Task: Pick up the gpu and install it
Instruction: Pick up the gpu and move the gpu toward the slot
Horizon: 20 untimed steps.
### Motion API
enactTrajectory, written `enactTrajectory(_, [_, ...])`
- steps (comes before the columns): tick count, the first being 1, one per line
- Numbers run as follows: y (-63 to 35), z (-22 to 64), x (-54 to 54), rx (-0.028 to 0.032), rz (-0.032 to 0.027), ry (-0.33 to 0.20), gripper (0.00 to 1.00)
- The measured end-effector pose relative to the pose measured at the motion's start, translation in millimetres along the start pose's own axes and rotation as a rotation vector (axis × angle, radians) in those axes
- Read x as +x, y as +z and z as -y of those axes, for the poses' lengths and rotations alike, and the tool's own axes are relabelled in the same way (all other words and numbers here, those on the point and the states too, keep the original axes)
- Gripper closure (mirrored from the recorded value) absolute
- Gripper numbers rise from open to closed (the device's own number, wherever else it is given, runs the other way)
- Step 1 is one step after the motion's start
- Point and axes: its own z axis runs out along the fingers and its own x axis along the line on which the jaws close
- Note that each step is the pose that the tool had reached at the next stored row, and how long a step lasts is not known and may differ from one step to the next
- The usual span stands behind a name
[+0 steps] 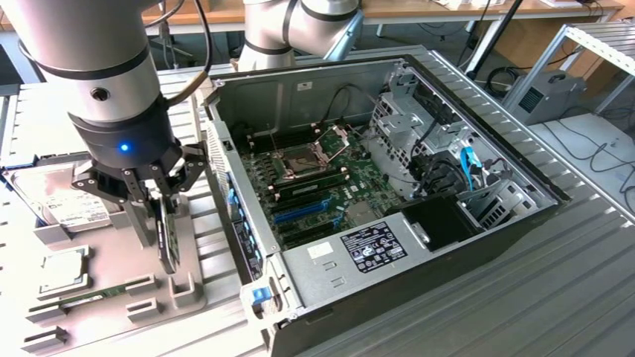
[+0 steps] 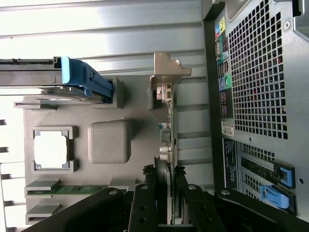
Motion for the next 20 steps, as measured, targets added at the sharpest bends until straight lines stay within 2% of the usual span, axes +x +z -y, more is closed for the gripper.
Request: enactTrajectory(20, [-7.9,-0.5,-0.2,0.0004,0.0000,0.000,0.74])
